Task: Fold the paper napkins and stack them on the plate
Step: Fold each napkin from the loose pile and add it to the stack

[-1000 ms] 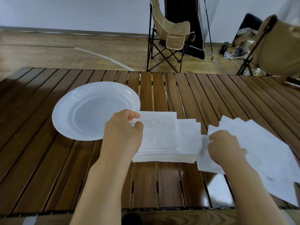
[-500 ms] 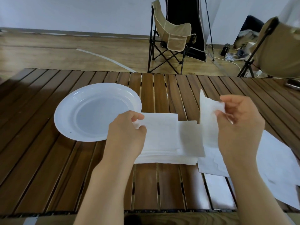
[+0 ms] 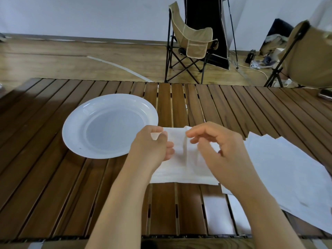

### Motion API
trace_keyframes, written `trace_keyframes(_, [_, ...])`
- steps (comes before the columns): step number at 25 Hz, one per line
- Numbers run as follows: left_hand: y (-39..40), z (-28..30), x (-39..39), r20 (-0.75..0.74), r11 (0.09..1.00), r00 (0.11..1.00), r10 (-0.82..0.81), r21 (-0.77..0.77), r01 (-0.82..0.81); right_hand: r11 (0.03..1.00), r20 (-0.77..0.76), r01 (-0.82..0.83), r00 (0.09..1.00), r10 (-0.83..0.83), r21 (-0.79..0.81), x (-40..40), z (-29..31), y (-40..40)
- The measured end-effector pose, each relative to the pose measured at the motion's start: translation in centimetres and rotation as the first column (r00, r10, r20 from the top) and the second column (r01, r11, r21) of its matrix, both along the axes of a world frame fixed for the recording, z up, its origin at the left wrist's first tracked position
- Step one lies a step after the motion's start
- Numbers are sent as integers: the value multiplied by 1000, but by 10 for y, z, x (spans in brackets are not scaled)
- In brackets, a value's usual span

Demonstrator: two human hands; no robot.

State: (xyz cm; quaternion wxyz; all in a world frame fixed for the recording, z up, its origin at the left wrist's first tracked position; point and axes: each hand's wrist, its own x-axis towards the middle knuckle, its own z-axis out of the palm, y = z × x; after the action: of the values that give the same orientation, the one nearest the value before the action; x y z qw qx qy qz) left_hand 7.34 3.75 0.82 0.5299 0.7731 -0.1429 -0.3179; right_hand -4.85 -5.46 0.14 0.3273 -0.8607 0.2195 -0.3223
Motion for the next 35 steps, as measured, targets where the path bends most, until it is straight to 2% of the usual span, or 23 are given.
trace_keyframes(2, [0, -1, 0, 27, 1000, 1000, -11, 2, 11, 978, -14, 201, 980, -201, 60, -3, -5, -11])
trace_keyframes(5, [-1, -3, -3, 93, 999, 995, -44, 23, 42, 848, -235, 530, 827, -511, 21, -13, -20, -27])
trace_keyframes(7, [-2, -6, -2, 155, 996, 985, -79, 59, 71, 781, -446, 624, 708, -548, 33, -16, -28, -31])
trace_keyframes(8, [-3, -8, -2, 186, 993, 978, -97, 78, 84, 755, -512, 650, 680, -525, 90, -17, -30, -32])
trace_keyframes(10, [-3, -11, -1, 244, 988, 961, -132, 109, 108, 687, -516, 670, 710, -480, 283, -15, -30, -33])
trace_keyframes(12, [-2, -13, -1, 289, 984, 944, -157, 127, 125, 642, -433, 642, 763, -480, 420, -14, -28, -34])
trace_keyframes(17, [-2, -15, 0, 317, 982, 933, -172, 135, 136, 694, -201, 587, 804, -560, 416, -17, -25, -37])
trace_keyframes(21, [-5, -17, -2, 312, 980, 932, -187, 120, 156, 649, -53, 495, 816, -575, 578, -24, -18, -40])
trace_keyframes(24, [-8, -17, -5, 281, 978, 937, -206, 83, 190, 644, 79, 339, 845, -528, 686, -26, -13, -39])
trace_keyframes(27, [-10, -15, -8, 238, 977, 948, -212, 34, 210, 690, 261, 133, 862, -435, 712, -23, -6, -37])
trace_keyframes(30, [-12, -11, -9, 208, 977, 959, -195, -47, 208, 706, 430, -83, 841, -329, 703, -21, -1, -36])
trace_keyframes(33, [-13, -6, -9, 234, 967, 957, -173, -142, 209, 733, 491, -186, 842, -224, 654, -22, 1, -36])
trace_keyframes(35, [-12, -2, -8, 317, 957, 937, -145, -196, 214, 739, 488, -228, 859, -154, 634, -22, 1, -36])
